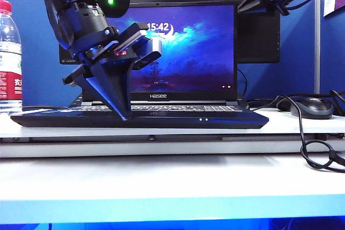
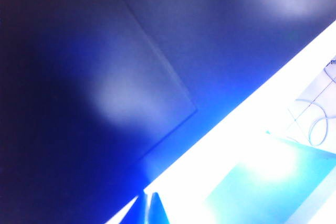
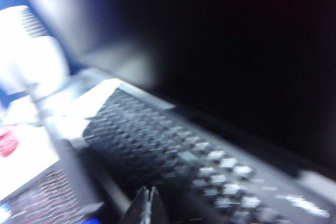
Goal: Close the lid of the black laptop.
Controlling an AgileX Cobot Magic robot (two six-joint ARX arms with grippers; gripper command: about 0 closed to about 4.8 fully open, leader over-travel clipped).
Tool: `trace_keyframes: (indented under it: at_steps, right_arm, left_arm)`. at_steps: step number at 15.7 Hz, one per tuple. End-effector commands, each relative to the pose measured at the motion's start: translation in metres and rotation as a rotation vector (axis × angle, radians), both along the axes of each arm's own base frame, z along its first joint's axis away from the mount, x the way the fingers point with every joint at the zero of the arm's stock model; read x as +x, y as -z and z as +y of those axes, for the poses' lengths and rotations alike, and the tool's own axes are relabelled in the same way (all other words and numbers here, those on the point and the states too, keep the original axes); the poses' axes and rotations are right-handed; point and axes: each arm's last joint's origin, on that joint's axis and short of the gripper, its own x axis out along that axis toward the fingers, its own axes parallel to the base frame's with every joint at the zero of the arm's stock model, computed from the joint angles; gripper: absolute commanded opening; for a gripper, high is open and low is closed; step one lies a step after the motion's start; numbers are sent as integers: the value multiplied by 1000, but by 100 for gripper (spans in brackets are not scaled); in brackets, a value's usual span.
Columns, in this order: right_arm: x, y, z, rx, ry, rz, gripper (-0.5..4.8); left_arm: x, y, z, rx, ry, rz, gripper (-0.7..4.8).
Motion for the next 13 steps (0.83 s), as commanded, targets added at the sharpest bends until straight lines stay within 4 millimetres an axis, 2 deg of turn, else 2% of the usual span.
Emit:
trace_keyframes:
  at_steps: [1, 7, 13]
  right_arm:
    - [-4, 0, 2, 14, -66, 26, -1]
    - [-9, 4, 5, 51, -195, 93, -1]
    - [-16, 11, 21, 59, -318, 159, -1]
  left_arm:
    - [2, -1, -1, 1, -7, -24, 22]
    - [2, -1, -1, 1, -7, -25, 23]
    - [2, -1, -1, 0, -7, -24, 23]
